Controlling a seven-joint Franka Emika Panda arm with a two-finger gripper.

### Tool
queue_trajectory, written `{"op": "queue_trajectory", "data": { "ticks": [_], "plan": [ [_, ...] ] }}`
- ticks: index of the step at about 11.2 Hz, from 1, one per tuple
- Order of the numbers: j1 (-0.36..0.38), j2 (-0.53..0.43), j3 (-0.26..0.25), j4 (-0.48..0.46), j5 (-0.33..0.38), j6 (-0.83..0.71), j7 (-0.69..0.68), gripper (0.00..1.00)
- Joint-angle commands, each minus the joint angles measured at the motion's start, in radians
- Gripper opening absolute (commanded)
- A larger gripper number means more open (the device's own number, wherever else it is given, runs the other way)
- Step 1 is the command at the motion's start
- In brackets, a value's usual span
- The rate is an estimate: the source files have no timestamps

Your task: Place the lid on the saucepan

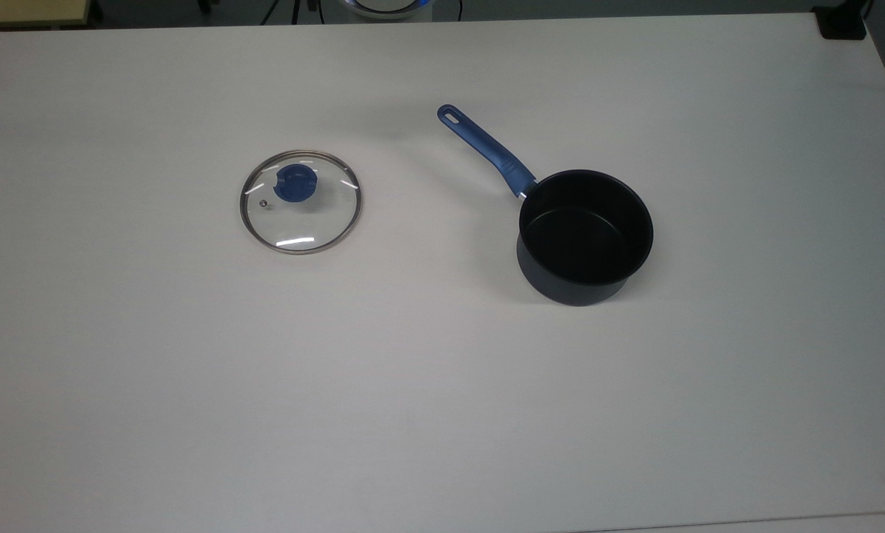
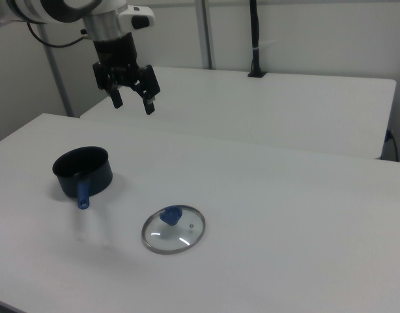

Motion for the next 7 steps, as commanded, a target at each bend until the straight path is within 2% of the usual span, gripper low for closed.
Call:
{"op": "queue_trajectory", "data": {
  "ticks": [1, 7],
  "plan": [
    [0.011, -0.044, -0.005, -0.048, -0.012, 0.021, -0.002, 1.0],
    [0.008, -0.06, -0.011, -0.065, -0.01, -0.002, -0.008, 1.0]
  ]
}}
